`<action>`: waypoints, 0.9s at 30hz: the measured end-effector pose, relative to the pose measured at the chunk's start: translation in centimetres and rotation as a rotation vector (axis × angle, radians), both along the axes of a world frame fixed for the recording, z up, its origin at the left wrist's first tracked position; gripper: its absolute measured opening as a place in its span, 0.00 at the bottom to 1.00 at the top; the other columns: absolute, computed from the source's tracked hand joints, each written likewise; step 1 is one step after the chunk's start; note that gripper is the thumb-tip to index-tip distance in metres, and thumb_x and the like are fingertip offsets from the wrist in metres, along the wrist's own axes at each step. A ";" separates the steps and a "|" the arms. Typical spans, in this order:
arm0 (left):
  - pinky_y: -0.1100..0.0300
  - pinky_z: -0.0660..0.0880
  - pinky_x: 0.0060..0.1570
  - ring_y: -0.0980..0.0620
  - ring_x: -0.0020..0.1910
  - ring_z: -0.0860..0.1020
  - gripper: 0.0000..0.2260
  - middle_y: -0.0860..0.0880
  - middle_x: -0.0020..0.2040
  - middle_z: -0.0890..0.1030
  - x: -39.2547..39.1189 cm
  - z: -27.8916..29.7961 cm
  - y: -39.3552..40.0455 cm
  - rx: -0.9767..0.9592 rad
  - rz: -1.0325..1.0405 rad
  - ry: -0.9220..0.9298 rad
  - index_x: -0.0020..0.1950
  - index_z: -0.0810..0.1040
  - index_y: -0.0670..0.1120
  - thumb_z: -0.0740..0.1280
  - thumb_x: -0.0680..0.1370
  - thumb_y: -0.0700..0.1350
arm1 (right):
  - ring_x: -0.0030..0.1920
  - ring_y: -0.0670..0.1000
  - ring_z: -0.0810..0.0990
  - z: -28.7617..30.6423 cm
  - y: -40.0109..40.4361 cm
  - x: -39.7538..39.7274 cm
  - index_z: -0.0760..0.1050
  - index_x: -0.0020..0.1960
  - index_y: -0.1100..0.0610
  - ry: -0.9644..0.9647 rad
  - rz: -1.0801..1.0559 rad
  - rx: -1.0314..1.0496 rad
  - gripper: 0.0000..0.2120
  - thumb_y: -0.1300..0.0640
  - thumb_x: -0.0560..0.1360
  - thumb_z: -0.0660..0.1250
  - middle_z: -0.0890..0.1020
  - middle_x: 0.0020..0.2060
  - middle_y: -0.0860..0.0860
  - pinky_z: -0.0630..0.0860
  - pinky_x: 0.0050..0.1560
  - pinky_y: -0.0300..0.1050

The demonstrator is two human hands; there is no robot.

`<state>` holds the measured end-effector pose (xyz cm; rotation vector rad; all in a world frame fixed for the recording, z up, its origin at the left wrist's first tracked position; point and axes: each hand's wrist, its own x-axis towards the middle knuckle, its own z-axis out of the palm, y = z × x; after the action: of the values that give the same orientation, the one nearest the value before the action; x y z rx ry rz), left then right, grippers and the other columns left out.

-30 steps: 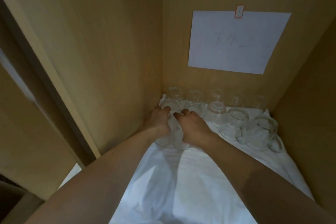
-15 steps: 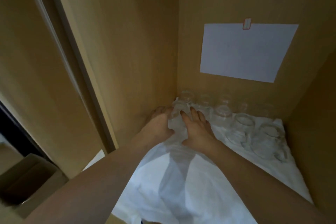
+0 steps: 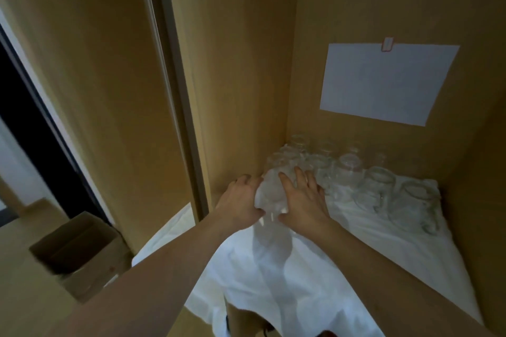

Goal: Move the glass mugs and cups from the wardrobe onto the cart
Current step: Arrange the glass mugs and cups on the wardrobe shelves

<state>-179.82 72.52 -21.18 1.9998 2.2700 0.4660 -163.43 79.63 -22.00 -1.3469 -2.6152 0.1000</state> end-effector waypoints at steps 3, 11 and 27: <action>0.53 0.71 0.60 0.44 0.62 0.73 0.26 0.47 0.61 0.76 -0.4 0.5 -2.5 0.016 -0.030 -0.017 0.71 0.72 0.50 0.73 0.74 0.50 | 0.79 0.62 0.46 0.2 -2.2 -0.6 0.47 0.81 0.46 0.024 -0.032 -0.018 0.50 0.44 0.70 0.75 0.47 0.80 0.55 0.57 0.75 0.61; 0.50 0.70 0.66 0.40 0.71 0.67 0.30 0.42 0.73 0.68 -5.2 1.2 -13.7 0.011 0.006 -0.017 0.76 0.68 0.47 0.73 0.75 0.47 | 0.79 0.62 0.48 -0.5 -12.5 -6.2 0.49 0.81 0.47 -0.050 -0.016 -0.010 0.49 0.40 0.71 0.75 0.48 0.81 0.56 0.59 0.74 0.59; 0.46 0.66 0.71 0.42 0.75 0.62 0.33 0.47 0.77 0.64 -20.6 -2.3 -32.3 -0.084 0.288 -0.029 0.77 0.63 0.54 0.72 0.76 0.57 | 0.78 0.61 0.54 -3.7 -30.1 -20.6 0.52 0.79 0.45 -0.088 0.150 -0.108 0.44 0.42 0.72 0.74 0.53 0.79 0.56 0.62 0.73 0.60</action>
<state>-200.38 40.20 -23.43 1.6236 2.5251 0.4077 -184.07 49.54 -25.73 -1.2110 -2.8202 0.2112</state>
